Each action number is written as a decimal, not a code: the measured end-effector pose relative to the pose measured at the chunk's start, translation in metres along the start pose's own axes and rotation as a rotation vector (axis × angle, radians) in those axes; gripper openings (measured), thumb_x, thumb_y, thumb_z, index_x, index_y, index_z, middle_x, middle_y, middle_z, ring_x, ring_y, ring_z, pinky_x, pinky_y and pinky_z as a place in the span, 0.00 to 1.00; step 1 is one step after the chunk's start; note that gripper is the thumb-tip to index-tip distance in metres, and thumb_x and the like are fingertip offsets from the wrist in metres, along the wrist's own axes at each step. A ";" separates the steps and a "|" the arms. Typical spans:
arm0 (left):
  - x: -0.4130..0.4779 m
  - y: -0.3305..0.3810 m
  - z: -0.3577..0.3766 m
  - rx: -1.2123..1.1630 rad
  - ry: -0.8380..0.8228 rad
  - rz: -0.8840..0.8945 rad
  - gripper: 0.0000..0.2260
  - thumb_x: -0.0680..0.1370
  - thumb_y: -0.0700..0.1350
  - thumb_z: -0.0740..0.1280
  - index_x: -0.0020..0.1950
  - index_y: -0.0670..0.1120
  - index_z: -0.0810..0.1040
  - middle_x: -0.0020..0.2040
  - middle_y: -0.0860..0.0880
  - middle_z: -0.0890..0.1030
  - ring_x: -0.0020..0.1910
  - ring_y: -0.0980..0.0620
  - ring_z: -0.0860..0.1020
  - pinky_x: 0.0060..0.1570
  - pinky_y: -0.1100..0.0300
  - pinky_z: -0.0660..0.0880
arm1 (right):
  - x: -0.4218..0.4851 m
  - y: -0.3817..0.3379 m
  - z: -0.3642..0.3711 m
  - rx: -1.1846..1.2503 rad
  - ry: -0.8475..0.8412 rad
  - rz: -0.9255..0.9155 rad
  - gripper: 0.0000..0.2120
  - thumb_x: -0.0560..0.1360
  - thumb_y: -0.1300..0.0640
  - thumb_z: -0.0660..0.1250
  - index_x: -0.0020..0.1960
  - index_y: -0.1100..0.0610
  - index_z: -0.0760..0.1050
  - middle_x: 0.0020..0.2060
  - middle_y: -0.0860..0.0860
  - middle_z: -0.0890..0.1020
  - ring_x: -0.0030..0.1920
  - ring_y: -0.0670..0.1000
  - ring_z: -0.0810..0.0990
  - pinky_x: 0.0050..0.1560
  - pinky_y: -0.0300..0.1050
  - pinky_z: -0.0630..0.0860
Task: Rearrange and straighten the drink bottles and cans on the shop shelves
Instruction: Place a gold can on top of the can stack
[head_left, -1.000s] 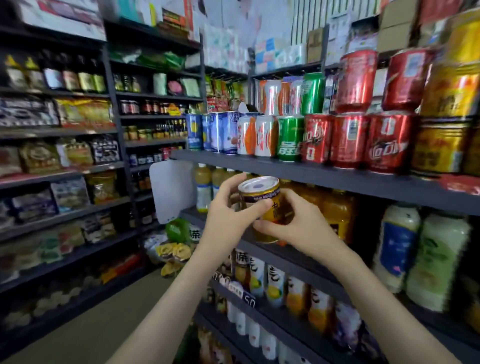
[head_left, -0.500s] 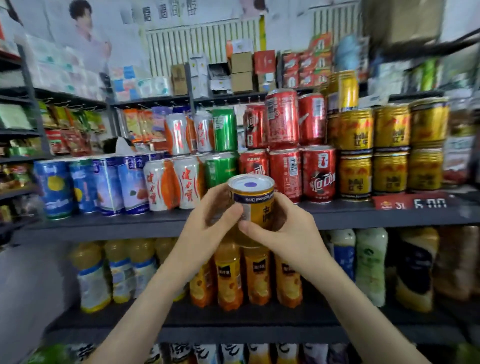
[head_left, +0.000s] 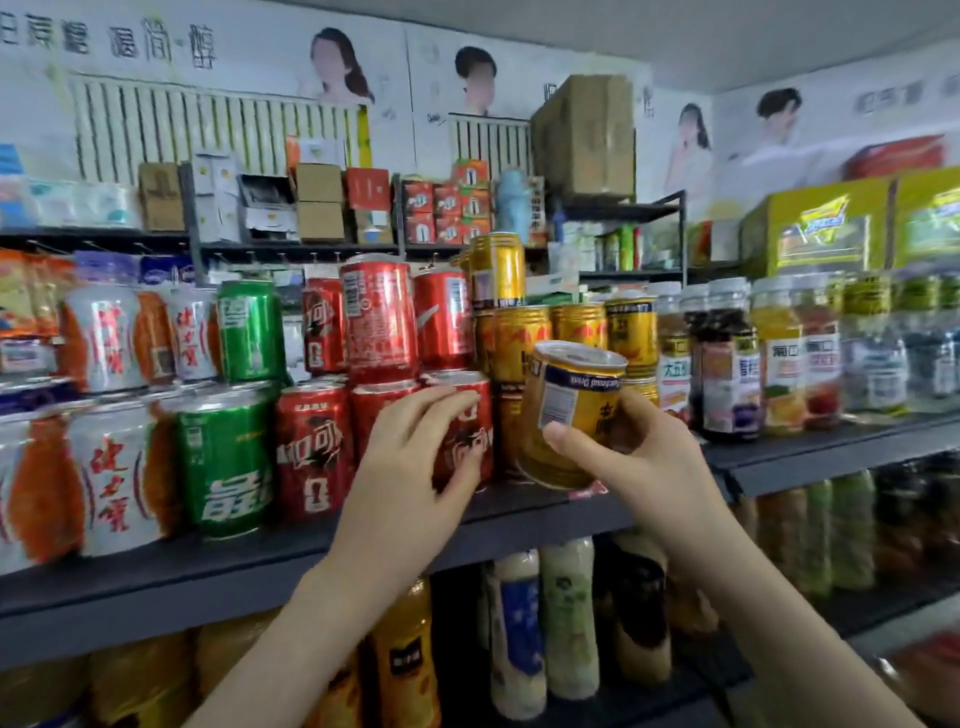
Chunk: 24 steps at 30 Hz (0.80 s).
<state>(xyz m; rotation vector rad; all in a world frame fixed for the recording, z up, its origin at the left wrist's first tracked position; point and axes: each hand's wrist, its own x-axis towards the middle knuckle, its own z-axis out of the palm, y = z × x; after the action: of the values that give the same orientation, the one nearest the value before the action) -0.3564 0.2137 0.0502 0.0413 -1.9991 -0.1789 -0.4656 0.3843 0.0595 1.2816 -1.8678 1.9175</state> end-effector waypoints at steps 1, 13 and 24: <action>0.007 0.006 0.010 0.014 -0.003 0.012 0.18 0.76 0.47 0.67 0.66 0.49 0.74 0.63 0.54 0.72 0.64 0.60 0.65 0.66 0.75 0.54 | 0.004 0.003 -0.012 -0.010 0.006 0.003 0.26 0.60 0.39 0.73 0.54 0.49 0.78 0.44 0.40 0.85 0.46 0.40 0.83 0.46 0.36 0.79; 0.107 0.032 0.067 0.076 0.026 -0.127 0.26 0.79 0.50 0.64 0.75 0.49 0.61 0.72 0.51 0.62 0.72 0.54 0.56 0.69 0.59 0.55 | 0.126 -0.008 -0.076 -0.066 -0.014 -0.139 0.12 0.70 0.47 0.74 0.50 0.49 0.78 0.42 0.43 0.85 0.42 0.38 0.83 0.40 0.31 0.77; 0.144 0.016 0.076 0.097 -0.021 -0.202 0.31 0.78 0.55 0.64 0.77 0.51 0.55 0.74 0.48 0.60 0.73 0.49 0.58 0.69 0.55 0.59 | 0.201 -0.003 -0.042 -0.305 -0.011 -0.130 0.23 0.69 0.42 0.73 0.51 0.61 0.79 0.44 0.56 0.85 0.45 0.54 0.83 0.50 0.53 0.81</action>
<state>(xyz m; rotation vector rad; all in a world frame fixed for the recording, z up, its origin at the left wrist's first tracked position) -0.4851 0.2216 0.1512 0.3050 -2.0221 -0.2121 -0.6057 0.3360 0.2015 1.2802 -1.9366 1.4943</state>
